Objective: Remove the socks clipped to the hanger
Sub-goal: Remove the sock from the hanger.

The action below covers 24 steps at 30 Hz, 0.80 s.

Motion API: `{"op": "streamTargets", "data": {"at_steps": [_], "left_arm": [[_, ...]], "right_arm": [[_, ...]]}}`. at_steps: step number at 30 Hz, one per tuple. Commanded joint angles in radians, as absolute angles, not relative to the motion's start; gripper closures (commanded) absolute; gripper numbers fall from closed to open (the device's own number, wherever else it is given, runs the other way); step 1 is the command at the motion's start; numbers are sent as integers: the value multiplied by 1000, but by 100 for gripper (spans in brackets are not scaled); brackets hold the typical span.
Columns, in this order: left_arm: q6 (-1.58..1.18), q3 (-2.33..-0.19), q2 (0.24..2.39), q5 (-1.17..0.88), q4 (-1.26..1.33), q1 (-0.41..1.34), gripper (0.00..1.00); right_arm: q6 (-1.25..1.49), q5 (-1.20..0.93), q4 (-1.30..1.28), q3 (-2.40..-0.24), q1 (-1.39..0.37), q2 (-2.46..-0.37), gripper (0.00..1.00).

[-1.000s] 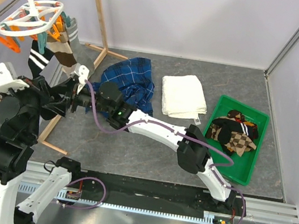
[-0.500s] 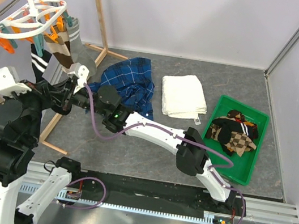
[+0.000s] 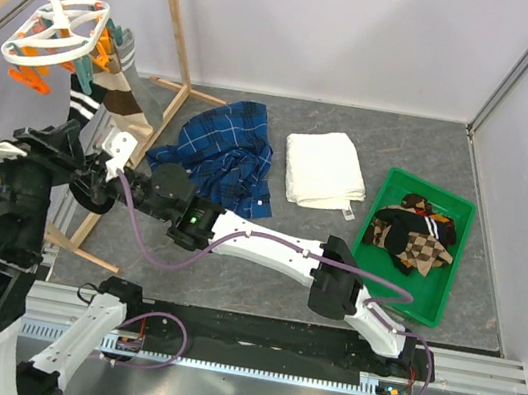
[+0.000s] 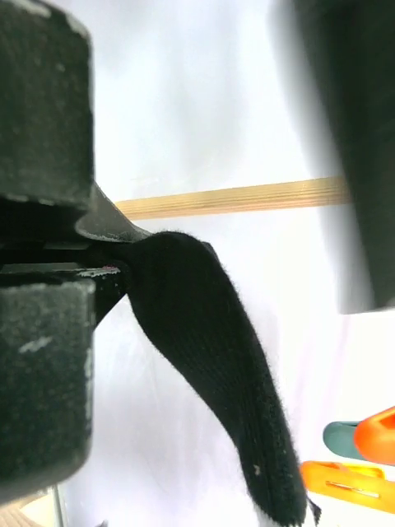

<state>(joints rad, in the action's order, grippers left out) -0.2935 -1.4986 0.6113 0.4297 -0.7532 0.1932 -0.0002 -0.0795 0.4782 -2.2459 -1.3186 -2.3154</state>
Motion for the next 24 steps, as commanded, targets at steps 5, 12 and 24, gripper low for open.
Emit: {"op": "streamTargets", "data": {"at_steps": [5,12,24], "left_arm": [[-241,-1738,750,95,-660,195,49],[-232,-1838,860,92,-676,195,48],[-203,-2086,1066,231,-960,195,51]], "right_arm": [[-46,-26,491,-2304,-1328,-2345,100],[-46,-43,511,-2312,-1338,-2355,100],[-115,-6,470,-2302,-1342,-2365,100]]}}
